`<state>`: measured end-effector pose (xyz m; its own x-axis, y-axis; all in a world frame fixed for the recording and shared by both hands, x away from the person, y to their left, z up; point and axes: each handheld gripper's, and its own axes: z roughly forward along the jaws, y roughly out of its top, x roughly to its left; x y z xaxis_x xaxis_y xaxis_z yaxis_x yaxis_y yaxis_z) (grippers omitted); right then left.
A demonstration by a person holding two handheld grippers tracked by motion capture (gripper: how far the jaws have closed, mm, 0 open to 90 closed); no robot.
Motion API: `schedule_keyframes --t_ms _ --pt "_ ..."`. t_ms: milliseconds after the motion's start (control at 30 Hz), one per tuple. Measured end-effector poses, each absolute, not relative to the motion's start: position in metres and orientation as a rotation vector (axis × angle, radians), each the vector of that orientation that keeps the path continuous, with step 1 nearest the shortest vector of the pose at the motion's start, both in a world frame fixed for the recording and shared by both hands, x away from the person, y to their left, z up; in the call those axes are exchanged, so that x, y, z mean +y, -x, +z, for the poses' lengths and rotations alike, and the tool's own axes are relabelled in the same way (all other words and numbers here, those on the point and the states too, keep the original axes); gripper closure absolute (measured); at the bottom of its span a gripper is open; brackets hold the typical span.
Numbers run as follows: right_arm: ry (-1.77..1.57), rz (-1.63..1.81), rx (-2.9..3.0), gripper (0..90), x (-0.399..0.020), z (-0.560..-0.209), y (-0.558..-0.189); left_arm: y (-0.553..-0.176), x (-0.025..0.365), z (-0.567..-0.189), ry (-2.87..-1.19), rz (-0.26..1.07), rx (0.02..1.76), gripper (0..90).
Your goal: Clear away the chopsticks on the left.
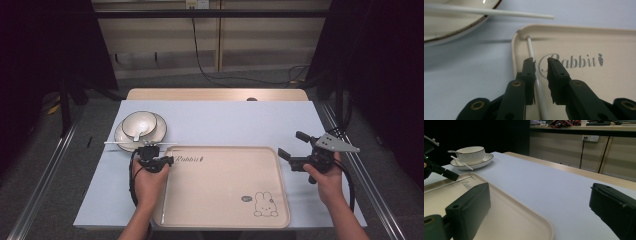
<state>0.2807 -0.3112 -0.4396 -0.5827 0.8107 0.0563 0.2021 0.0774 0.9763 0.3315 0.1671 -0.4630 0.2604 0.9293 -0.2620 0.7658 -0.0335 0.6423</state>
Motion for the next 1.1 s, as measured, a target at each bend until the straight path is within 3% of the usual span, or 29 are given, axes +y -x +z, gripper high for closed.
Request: schedule_keyframes --t_ms 267,767,1100 --pt "-0.998 1.534 1.843 2.6 -0.311 -0.439 -0.281 -0.336 0.179 -0.444 -1.827 0.383 1.445 64.8" --pt "-1.0 1.532 1.842 2.6 -0.313 -0.438 -0.281 -0.361 0.181 -0.44 -1.904 0.417 1.145 26.3" --pt "-0.997 1.52 1.85 2.6 -0.312 -0.439 -0.281 -0.377 0.181 -0.437 -2.013 0.378 1.025 19.7"
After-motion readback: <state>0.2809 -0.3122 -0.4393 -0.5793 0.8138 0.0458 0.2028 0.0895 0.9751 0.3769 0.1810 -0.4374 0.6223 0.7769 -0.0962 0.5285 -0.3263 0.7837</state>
